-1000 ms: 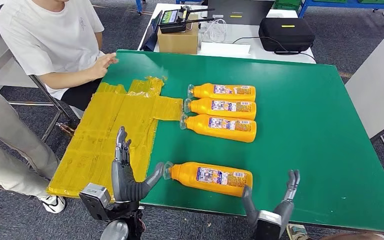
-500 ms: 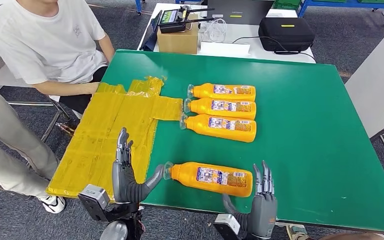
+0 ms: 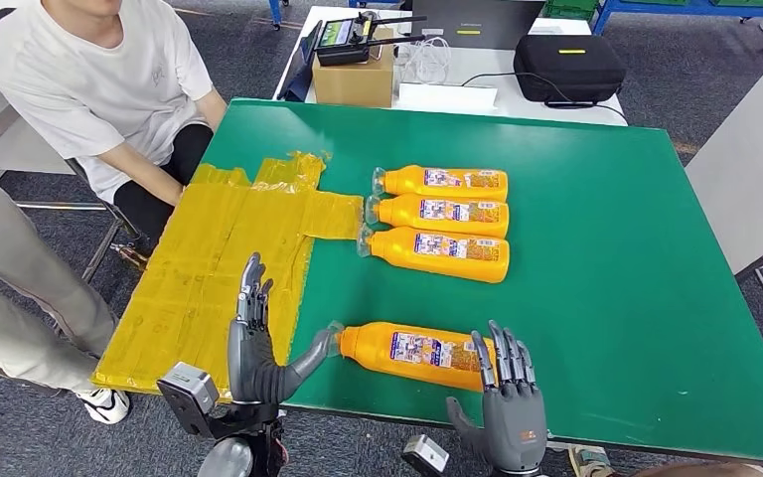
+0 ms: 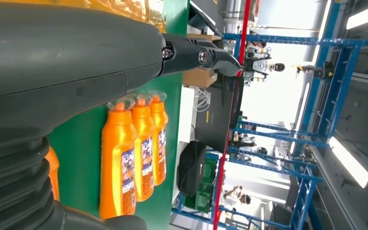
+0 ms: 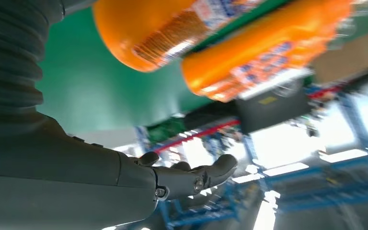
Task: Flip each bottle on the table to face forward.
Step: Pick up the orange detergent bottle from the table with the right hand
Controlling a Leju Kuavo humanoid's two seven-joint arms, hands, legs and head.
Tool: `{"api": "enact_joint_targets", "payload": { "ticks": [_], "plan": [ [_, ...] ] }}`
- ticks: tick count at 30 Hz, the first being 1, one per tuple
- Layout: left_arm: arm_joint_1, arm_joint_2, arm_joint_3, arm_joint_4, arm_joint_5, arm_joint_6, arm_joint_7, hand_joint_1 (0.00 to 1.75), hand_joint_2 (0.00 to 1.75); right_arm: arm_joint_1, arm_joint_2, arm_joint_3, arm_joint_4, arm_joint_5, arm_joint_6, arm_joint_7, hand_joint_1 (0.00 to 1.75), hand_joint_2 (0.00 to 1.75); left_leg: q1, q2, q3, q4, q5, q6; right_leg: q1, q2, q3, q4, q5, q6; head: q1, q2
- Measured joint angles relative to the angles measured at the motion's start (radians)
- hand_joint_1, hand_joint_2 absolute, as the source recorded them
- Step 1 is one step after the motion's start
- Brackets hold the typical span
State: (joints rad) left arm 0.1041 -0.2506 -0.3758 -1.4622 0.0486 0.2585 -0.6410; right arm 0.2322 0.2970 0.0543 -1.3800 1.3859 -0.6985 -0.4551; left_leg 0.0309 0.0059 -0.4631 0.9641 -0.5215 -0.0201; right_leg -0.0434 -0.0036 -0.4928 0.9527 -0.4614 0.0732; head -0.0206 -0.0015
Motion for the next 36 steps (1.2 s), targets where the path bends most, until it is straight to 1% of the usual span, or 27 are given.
{"api": "enact_joint_targets", "payload": {
  "ticks": [4,6,9,12,19,22,25,27,29,33,36],
  "plan": [
    [0.0,0.0,0.0,0.0,-0.002,-0.019,0.009,0.0,1.75,-0.034,-0.049,0.061,0.054,0.045,0.0,0.192,0.0,1.75,0.0,0.0,0.0,0.0,0.0,0.0,0.0,0.0,0.0,0.0,0.0,0.0,0.0,0.0],
    [0.0,0.0,-0.002,0.0,-0.002,-0.03,0.015,0.0,1.75,-0.068,-0.077,0.107,0.098,0.034,0.0,0.279,0.0,1.75,0.0,0.001,0.0,0.0,0.0,0.0,0.0,0.0,0.0,0.0,0.0,0.0,0.0,0.0],
    [-0.001,0.0,-0.006,0.0,-0.003,-0.042,0.02,0.0,1.75,-0.123,-0.114,0.182,0.161,0.009,0.001,0.361,0.0,1.75,0.0,0.001,0.0,0.0,0.0,0.0,0.0,0.0,0.0,0.0,0.0,0.0,0.0,0.0],
    [-0.001,0.0,-0.007,0.0,-0.003,-0.043,0.021,0.0,1.75,-0.153,-0.133,0.222,0.193,0.005,0.002,0.383,0.0,1.75,0.0,0.001,0.0,0.0,0.0,0.0,0.0,0.0,0.0,0.0,0.0,0.0,0.0,0.0],
    [-0.001,0.0,-0.007,0.0,-0.003,-0.043,0.021,0.0,1.75,-0.157,-0.137,0.229,0.199,0.005,0.002,0.385,0.0,1.75,0.0,0.001,0.0,0.0,0.0,0.0,0.0,0.0,0.0,0.0,0.0,0.0,0.0,0.0],
    [-0.001,0.0,-0.008,0.0,-0.003,-0.045,0.022,0.0,1.75,-0.172,-0.15,0.251,0.219,-0.005,0.008,0.397,0.0,1.75,0.0,0.001,0.0,0.0,0.0,0.0,0.0,0.0,0.0,0.0,0.0,0.0,0.0,0.0],
    [-0.005,0.0,-0.013,0.001,-0.003,-0.064,0.033,0.0,1.75,-0.244,-0.173,0.309,0.307,-0.024,0.057,0.425,0.0,1.75,0.0,0.001,0.0,0.0,0.0,0.0,0.0,0.0,-0.001,0.0,0.0,0.0,0.0,0.0],
    [-0.007,0.0,-0.016,0.001,-0.002,-0.071,0.036,0.0,1.75,-0.284,-0.177,0.336,0.353,0.012,0.103,0.458,0.0,1.75,0.0,0.001,0.0,0.0,0.0,0.0,0.0,0.0,-0.001,0.0,0.0,0.0,0.0,0.0],
    [-0.007,0.0,-0.016,0.002,-0.002,-0.071,0.036,0.0,1.75,-0.3,-0.179,0.352,0.369,0.047,0.141,0.491,0.0,1.75,0.0,0.001,0.0,0.0,0.0,0.0,0.0,0.0,-0.001,0.0,0.0,0.0,0.0,0.0],
    [-0.007,0.0,-0.016,0.002,-0.001,-0.071,0.038,0.0,1.75,-0.32,-0.183,0.371,0.385,0.073,0.178,0.522,0.0,1.75,0.0,0.001,0.0,0.0,0.0,0.0,0.0,0.0,0.0,0.0,0.0,0.0,0.0,0.0],
    [-0.006,0.0,-0.013,0.001,-0.004,-0.07,0.041,0.0,1.75,-0.328,-0.188,0.384,0.384,0.106,0.242,0.58,0.0,1.75,0.0,0.002,0.002,0.0,0.0,0.0,0.0,0.002,0.0,0.0,0.0,0.0,0.0,0.0]
  ]
}}
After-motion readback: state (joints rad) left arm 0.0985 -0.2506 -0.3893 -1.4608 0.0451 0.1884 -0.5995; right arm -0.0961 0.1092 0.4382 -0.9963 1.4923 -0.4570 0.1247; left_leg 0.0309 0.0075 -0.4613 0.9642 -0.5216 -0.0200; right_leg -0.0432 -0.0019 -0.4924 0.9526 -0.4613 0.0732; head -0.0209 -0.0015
